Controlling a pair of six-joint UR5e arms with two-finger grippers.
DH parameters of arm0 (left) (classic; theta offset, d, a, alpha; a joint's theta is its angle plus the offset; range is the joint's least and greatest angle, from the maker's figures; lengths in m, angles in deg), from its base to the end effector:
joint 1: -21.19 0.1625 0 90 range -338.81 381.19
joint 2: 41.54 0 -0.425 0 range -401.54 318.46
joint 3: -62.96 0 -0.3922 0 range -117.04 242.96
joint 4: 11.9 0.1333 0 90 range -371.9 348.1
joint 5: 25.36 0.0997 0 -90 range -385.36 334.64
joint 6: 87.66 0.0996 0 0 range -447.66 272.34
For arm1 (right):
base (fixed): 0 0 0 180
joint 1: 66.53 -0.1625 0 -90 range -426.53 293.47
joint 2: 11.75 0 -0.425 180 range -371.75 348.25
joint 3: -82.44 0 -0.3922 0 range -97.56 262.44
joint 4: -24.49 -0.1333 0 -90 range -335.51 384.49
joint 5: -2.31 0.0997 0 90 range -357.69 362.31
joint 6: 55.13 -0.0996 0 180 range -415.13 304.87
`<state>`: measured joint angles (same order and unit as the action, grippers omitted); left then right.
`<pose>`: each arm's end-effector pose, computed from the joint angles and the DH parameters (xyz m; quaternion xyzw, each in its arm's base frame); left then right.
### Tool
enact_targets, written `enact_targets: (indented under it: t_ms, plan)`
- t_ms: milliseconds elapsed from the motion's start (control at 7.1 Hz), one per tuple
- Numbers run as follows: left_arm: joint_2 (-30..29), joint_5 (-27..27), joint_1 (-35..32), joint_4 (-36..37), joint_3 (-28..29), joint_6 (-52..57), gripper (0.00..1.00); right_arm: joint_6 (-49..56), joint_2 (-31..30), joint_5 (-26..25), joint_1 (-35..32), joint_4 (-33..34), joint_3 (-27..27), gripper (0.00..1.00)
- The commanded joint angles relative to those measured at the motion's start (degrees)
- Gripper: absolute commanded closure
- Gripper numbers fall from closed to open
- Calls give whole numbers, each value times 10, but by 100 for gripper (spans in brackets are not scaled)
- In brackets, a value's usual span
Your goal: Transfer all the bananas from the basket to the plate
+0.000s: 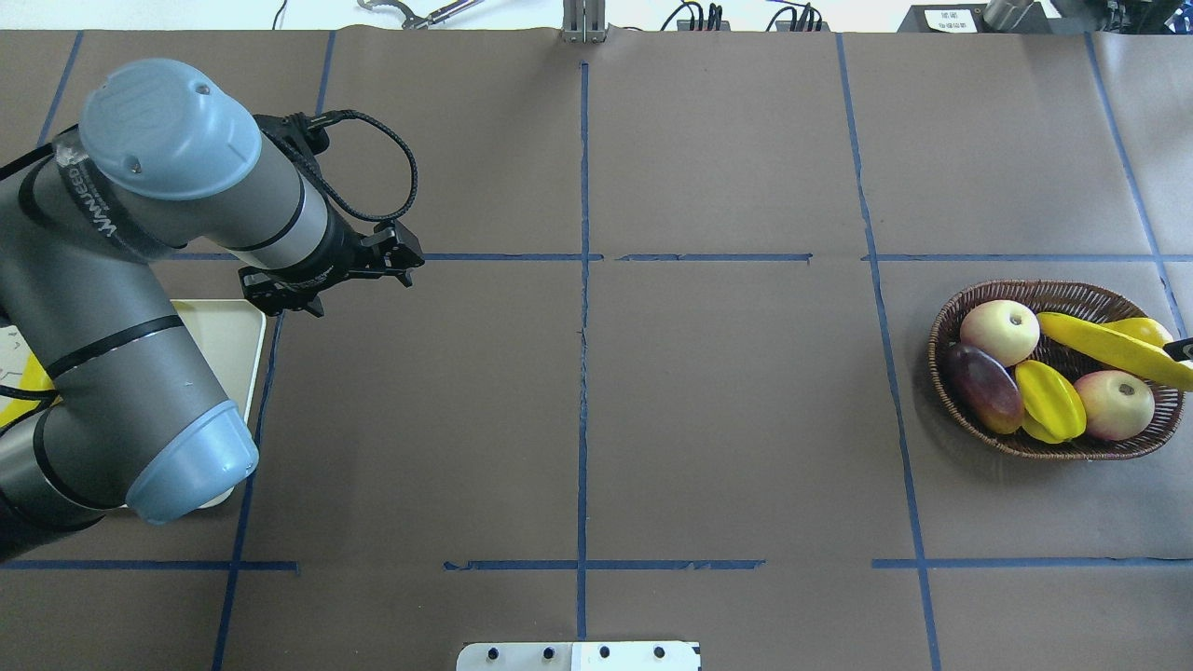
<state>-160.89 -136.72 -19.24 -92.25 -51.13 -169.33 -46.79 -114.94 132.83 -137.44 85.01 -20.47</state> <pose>0.3771 -0.4488 0.2159 -0.0054 0.4048 -0.1857 0.8954 -0.0723 -0.4186 0.5957 0.2040 -0.3558 -0.3000 0.8613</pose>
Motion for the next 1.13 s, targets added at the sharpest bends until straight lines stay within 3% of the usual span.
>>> enact_targets:
  t_ms: [0,985]
  plan:
    - [1,-1,0,-1,0,0,0,21,0,-34,6,2,10,0]
    - [2,-1,0,-1,0,2,0,21,-19,-43,67,3,20,0]
